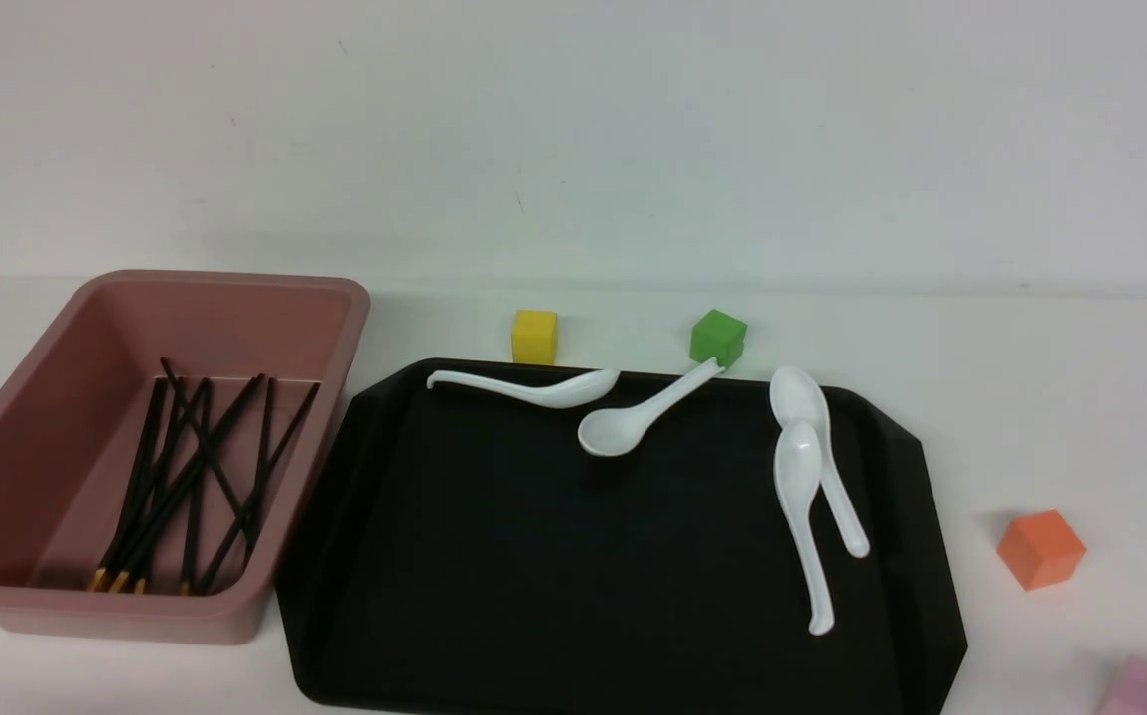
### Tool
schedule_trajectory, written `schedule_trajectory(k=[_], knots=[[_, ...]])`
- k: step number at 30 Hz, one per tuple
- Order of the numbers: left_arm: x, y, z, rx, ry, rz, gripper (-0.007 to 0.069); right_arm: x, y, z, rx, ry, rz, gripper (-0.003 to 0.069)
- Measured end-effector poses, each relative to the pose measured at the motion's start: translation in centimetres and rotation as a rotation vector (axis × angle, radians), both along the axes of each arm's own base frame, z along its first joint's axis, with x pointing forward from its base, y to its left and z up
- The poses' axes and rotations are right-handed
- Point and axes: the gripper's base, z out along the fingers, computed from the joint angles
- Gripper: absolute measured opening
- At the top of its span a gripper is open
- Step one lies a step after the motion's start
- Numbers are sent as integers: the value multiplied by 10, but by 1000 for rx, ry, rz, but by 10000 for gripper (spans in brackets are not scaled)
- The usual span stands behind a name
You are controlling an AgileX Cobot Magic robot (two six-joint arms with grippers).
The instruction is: On white tablecloth take chopsticks from black tray and put them in box.
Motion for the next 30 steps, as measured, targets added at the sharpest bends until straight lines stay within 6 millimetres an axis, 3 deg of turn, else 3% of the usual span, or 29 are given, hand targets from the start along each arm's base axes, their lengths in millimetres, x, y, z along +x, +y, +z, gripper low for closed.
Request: schedule_trajectory(k=[30], knots=[[0,0,0,0,0,0,238,0,0,0,-1,0,0,160]])
